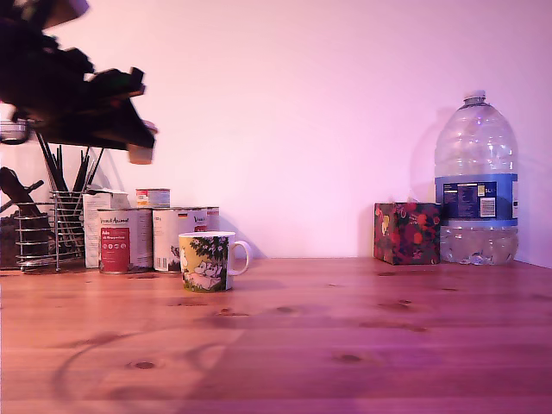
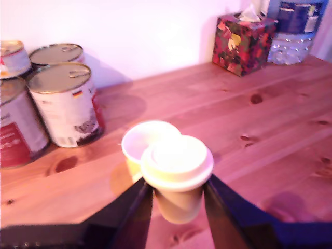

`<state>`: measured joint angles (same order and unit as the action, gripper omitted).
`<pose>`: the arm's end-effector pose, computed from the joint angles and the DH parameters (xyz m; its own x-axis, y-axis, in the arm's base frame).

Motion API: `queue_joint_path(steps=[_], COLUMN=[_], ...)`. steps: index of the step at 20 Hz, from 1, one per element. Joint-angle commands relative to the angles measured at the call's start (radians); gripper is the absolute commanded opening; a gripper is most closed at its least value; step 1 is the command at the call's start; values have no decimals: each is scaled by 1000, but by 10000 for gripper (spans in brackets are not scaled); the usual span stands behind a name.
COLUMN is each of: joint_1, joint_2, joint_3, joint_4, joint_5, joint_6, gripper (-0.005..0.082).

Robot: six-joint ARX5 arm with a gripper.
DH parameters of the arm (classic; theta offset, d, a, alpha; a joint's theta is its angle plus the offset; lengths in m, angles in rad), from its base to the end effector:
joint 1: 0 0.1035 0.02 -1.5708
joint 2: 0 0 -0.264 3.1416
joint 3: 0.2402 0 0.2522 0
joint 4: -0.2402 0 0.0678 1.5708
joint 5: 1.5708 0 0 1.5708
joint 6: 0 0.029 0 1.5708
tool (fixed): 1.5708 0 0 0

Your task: Pick up the coffee capsules from the table one by one and drop them inside the nearest coffee cup

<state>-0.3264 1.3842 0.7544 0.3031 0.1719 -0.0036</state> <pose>0.2784 -0.0995 0.2362 0.8290 -0.4612 -0.3162 0.4683 0.8817 -0.0583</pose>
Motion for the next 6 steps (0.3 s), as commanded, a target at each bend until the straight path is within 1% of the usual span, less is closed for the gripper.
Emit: queue_joint_path(steps=[1,6], joint_1=[-3,2], joint_2=[32,45], joint_3=[6,18], joint_4=[-12,-16], joint_5=[7,6], joint_6=[5,12], gripper=[198,198])
